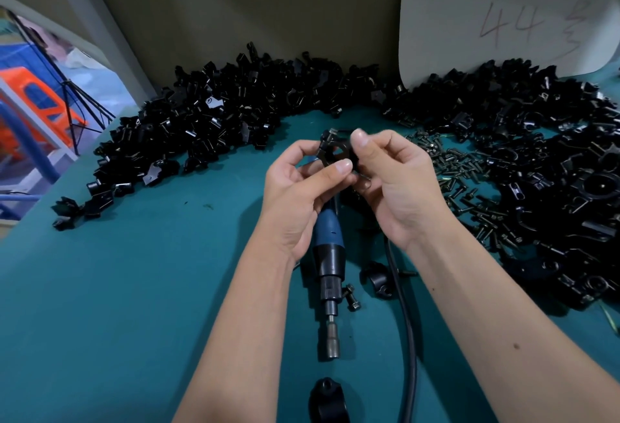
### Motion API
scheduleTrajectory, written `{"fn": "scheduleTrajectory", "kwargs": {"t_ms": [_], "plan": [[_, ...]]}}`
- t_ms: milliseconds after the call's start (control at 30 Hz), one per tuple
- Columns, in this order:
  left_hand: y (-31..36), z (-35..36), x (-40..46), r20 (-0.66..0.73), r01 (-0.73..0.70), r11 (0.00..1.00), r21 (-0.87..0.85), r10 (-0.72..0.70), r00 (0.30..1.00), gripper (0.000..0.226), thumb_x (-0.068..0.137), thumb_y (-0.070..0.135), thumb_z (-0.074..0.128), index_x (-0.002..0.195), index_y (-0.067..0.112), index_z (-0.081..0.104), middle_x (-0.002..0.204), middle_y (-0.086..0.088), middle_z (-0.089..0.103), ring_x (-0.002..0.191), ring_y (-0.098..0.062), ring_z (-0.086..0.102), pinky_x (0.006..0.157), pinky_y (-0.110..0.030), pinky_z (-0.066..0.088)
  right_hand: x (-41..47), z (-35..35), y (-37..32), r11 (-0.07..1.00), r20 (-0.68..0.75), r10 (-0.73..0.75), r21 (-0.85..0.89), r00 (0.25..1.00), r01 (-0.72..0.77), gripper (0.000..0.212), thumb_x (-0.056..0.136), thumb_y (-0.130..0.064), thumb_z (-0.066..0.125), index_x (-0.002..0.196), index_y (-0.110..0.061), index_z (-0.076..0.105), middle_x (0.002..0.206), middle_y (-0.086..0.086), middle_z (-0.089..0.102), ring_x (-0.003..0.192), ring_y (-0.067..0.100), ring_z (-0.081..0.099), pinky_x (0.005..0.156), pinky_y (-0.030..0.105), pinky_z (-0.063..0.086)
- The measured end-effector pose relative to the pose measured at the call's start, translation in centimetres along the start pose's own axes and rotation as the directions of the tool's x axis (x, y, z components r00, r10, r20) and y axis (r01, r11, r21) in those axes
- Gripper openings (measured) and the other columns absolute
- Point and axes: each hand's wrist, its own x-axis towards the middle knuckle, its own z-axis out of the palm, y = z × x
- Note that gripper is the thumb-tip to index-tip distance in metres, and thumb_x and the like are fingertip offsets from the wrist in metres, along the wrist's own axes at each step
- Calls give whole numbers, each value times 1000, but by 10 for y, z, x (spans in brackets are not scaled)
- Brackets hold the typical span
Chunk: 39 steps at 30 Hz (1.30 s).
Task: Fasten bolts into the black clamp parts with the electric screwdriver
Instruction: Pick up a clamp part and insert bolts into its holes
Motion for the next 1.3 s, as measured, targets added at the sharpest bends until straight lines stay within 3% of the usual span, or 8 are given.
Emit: {"fn": "scheduleTrajectory", "kwargs": {"t_ms": [133, 367, 467, 600, 767, 900, 1100, 1300], "plan": [[1, -2, -1, -6, -4, 1000, -21, 4, 1000, 24, 82, -1, 74, 102, 7, 64, 83, -4, 74, 70, -13, 71, 74, -20, 57, -1, -1, -4, 999, 83, 24, 34, 996, -27, 11, 95, -9, 65, 100, -6, 74, 99, 16, 73, 79, 18, 68, 70, 25, 55], [-1, 2, -1, -25, -21, 997, 70, 23, 999, 33, 79, -4, 80, 105, 2, 62, 83, -9, 72, 70, -17, 72, 74, -22, 59, 2, 0, 0, 992, -14, 123, 5, 992, -123, 32, 90, -21, 78, 65, -19, 57, 86, 17, 61, 78, 28, 58, 66, 30, 50], [-4, 5, 1, -52, -31, 993, 118, 38, 998, 33, 84, -8, 75, 112, 0, 59, 85, -11, 75, 71, -20, 74, 75, -25, 60, 5, -8, -5, 983, 16, 46, -181, 999, -42, 18, 99, -34, 68, 86, -22, 71, 92, 6, 65, 87, 22, 59, 79, 38, 48], [-6, 5, 3, -29, -56, 986, 154, 62, 998, 20, 91, -10, 68, 101, 7, 63, 85, -9, 75, 78, -24, 74, 81, -33, 61, 7, -9, -3, 941, 76, -129, -305, 989, 146, 18, 102, -14, 64, 105, -20, 80, 104, 5, 76, 101, 21, 68, 94, 52, 58], [-5, 4, 3, -29, -61, 998, 23, 62, 998, 9, 87, 7, 69, 96, 6, 66, 88, -10, 74, 88, -21, 74, 81, -33, 62, 7, -11, -5, 928, 128, -192, -300, 973, 222, 20, 99, -9, 68, 102, -23, 82, 90, -6, 75, 85, 4, 64, 77, 20, 54], [-6, 5, 3, -1, -66, 998, 16, 66, 998, 12, 84, 9, 71, 95, 6, 66, 88, -9, 74, 88, -21, 75, 81, -34, 62, 8, -14, -3, 938, 156, -188, -266, 970, 224, 20, 98, -10, 68, 101, -24, 83, 97, 6, 75, 95, 20, 66, 87, 43, 59], [-7, 3, 3, 2, -72, 997, 37, 72, 997, 20, 80, 8, 74, 96, 2, 64, 101, -18, 67, 95, -28, 69, 85, -40, 62, 7, -11, -4, 924, 96, -216, -300, 972, 236, 13, 92, -14, 76, 83, -23, 76, 87, -1, 73, 85, 15, 63, 79, 32, 54], [-12, 3, 7, 26, -101, 993, 57, 100, 995, 14, 88, -3, 72, 98, 1, 64, 102, -21, 64, 94, -30, 69, 86, -42, 62, 5, -11, -4, 955, 125, -162, -231, 979, 187, 8, 96, -12, 69, 93, -18, 74, 97, 1, 72, 94, 15, 63, 84, 31, 54]]}}
